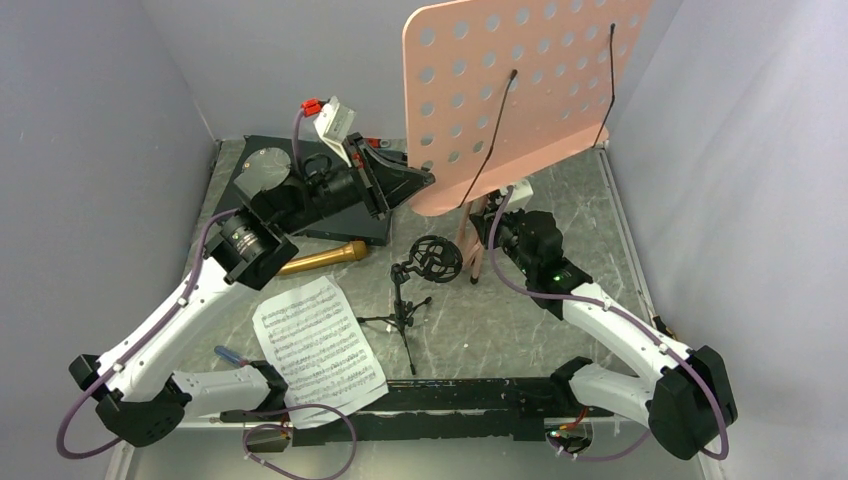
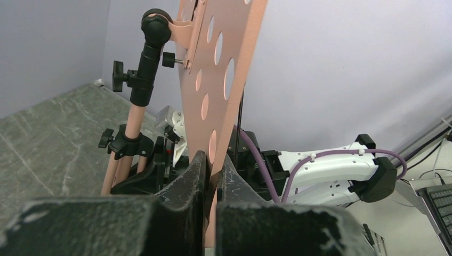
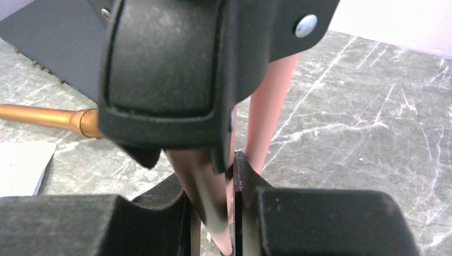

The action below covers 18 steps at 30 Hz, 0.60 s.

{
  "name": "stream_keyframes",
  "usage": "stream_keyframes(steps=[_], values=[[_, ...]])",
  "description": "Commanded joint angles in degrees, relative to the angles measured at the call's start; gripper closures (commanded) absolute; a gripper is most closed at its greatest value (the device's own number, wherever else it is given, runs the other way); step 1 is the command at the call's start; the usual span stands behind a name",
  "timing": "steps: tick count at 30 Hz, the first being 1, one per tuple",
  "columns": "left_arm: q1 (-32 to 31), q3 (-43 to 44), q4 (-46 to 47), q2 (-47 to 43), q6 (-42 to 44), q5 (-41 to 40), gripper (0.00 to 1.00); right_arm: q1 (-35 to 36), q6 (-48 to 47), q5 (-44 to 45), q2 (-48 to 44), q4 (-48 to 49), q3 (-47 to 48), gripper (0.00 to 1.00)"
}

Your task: Set up the instrument practice props

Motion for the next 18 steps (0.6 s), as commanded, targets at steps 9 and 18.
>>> stream_keyframes(steps=[9,18], values=[[-0.5,-0.5,-2.8,-5.7,-3.2,-3.3,0.45,-0.6,0.5,2.4,-0.3,-1.7,0.8,1.0],[-0.4,-1.1,-9.9,-9.4,0.5,-6.7,0.15,-0.6,0.4,2.3,-1.4,-4.9,0.4,1.0]])
